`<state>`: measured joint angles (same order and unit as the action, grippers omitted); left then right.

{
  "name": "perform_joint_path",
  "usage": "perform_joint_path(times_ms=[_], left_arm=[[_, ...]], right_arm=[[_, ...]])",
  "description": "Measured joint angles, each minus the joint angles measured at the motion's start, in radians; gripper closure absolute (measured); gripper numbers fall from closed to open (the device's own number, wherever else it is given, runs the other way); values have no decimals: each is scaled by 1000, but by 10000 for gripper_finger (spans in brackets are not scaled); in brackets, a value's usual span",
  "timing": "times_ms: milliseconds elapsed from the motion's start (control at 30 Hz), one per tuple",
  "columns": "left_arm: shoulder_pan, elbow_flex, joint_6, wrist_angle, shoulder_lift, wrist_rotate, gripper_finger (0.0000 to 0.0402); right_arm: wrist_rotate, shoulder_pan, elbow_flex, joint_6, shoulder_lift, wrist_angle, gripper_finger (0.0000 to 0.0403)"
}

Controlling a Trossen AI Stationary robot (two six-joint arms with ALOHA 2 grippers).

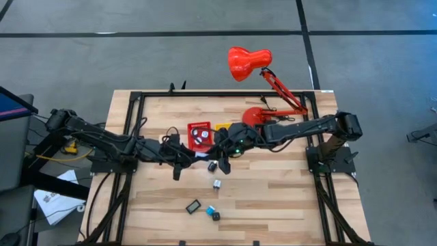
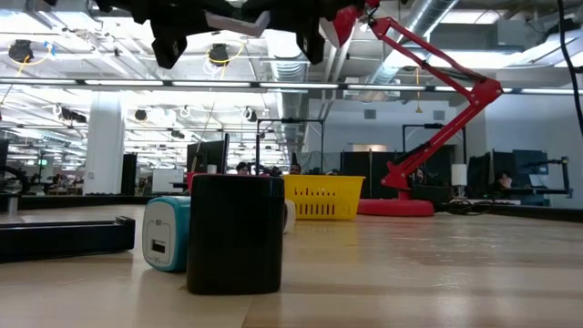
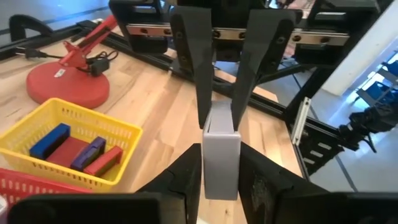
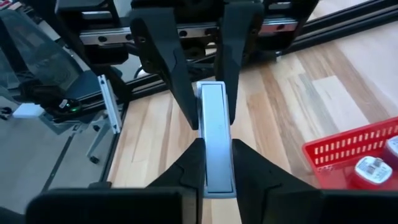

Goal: Pick & Place Office items
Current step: Put the white digital timer into the yellow basket

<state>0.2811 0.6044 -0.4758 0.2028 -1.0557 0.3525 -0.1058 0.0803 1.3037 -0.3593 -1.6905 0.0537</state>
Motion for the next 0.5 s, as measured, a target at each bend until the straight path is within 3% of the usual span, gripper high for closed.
perform_joint_path(times_ms=[167,333,500], left_arm=[[-2,0,5,-3,2,1,282],[-2,0,8,-45,46,-27,204],[-2,0,80,-178,173,-28,136]], right_arm=[[-4,0,0,-14,0,1,354],[-5,-6,0,-15,3,24,354],[-5,-35,0,-5,45,123,354]])
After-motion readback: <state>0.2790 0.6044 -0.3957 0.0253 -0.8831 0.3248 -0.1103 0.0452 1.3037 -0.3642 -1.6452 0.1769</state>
